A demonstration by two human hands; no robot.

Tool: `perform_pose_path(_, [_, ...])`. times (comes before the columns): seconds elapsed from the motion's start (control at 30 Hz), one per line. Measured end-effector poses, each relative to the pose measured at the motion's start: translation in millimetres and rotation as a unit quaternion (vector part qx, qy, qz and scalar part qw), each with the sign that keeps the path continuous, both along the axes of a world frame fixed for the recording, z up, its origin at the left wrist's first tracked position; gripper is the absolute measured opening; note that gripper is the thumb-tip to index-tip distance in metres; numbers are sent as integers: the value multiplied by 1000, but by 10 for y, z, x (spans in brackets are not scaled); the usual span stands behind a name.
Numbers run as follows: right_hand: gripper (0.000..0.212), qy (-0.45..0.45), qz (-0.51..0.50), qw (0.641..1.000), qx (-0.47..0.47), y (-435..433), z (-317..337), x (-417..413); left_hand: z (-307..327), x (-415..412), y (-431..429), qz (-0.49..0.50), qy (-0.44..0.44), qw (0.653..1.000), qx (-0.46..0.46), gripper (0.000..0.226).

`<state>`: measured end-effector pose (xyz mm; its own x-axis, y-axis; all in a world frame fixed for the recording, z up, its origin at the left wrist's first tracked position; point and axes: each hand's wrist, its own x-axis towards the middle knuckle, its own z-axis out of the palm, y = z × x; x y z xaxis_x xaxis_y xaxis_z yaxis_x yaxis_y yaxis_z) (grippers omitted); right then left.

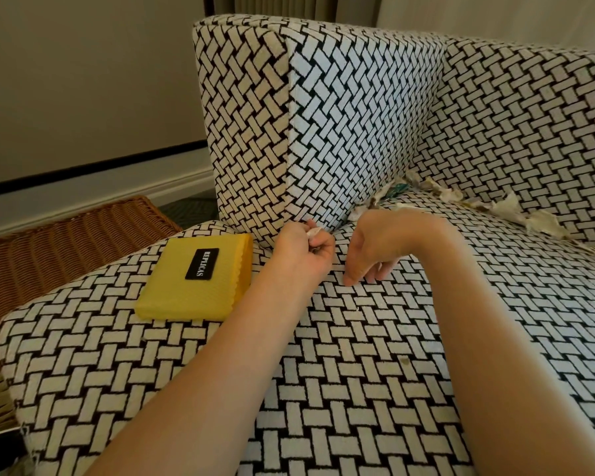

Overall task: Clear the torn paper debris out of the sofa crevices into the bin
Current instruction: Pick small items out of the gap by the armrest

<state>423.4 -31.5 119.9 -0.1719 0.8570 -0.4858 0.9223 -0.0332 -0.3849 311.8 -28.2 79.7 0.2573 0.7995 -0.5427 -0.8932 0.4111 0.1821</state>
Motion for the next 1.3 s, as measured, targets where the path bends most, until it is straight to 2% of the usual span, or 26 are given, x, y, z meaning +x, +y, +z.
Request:
perform_pose_path(0.13, [17,14,11,1000,0,-56,47,80,-5,-6,1,-3,10,1000,1,27])
perform_pose_path(0.23, [6,46,12,999,0,-112,118,166,-3,-4,-2,1,15,1000,4,27])
perform_pose_path(0.3, [5,58,25,998,-25,-148,159,160,-9,-7,2,2,16,1000,6,26])
perform_pose_path(0.43, [19,-20,66,994,-86,-180,120,-26,-17,-16,15,2,21,1000,9,28])
perform_pose_path(0.57, [18,-84,55,989,-106,-164,36,-188,-28,-16,18,2,24,1000,9,26])
perform_pose_path(0.67, [10,-90,42,992,-83,-153,56,-145,-28,-22,11,4,21,1000,7,24])
perform_pose_path(0.73, [8,-84,33,995,-31,-153,97,-23,-19,-24,0,4,15,1000,6,22])
perform_pose_path(0.83, [7,-35,-7,999,20,-164,172,187,-10,-28,-9,1,11,1000,2,20])
perform_pose_path(0.93, [8,-12,5,1000,-13,-179,198,220,-12,-29,1,1,2,1000,-3,20])
perform_pose_path(1.07, [14,-44,35,995,-79,-181,147,87,-12,-26,1,4,-5,1000,1,22])
perform_pose_path(1.2, [16,-58,34,995,-73,-147,70,6,-8,-29,-1,6,-3,1000,5,23])
perform_pose_path(1.3, [8,-16,22,999,-37,-141,60,52,-15,-34,1,6,-6,1000,5,22])
